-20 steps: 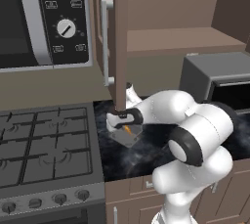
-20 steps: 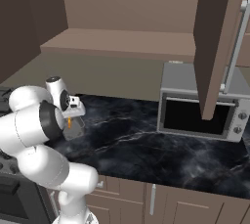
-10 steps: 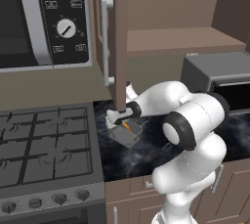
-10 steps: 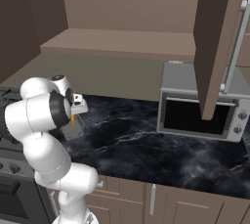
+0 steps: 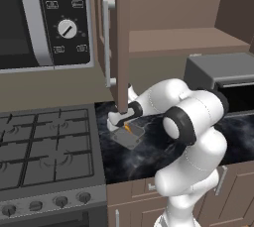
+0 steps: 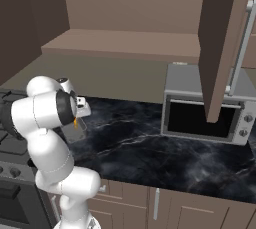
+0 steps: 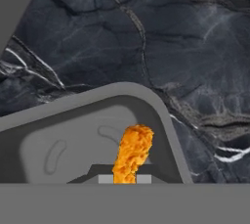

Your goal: Retrieve the tupperware from the cabinet, then place the raw meat into the tupperware to avoid contamination.

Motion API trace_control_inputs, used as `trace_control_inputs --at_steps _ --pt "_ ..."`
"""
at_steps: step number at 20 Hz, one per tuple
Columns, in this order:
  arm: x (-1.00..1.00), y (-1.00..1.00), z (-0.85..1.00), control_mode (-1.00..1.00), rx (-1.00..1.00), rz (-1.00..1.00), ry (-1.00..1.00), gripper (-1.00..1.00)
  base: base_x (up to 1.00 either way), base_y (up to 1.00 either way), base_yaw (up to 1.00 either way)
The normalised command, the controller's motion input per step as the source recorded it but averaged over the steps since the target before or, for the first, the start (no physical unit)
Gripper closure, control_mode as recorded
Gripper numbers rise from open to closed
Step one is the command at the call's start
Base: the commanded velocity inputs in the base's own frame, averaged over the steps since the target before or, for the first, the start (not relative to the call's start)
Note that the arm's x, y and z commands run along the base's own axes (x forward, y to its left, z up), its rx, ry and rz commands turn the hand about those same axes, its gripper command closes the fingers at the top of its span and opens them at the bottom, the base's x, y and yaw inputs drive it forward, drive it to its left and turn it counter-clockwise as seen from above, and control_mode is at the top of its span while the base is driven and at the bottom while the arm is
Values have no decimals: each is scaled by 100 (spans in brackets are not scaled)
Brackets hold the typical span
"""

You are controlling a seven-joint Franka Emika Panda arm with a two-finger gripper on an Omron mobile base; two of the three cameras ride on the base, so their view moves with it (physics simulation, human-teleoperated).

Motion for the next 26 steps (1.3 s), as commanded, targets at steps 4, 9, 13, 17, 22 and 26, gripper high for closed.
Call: trace_control_inputs --at_steps 4,9,13,17,22,26 --pt "0 0 -9 -100 0 0 0 100 0 0 0" --pt "-3 0 -11 -100 0 0 0 -100 0 0 0" --pt "-1 0 -11 -100 0 0 0 -100 0 0 0" --pt "0 1 -5 -100 0 0 0 -100 0 0 0" --pt "0 0 -1 -100 0 0 0 -100 0 0 0" --pt "0 0 6 -100 -1 0 0 -100 0 0 0"
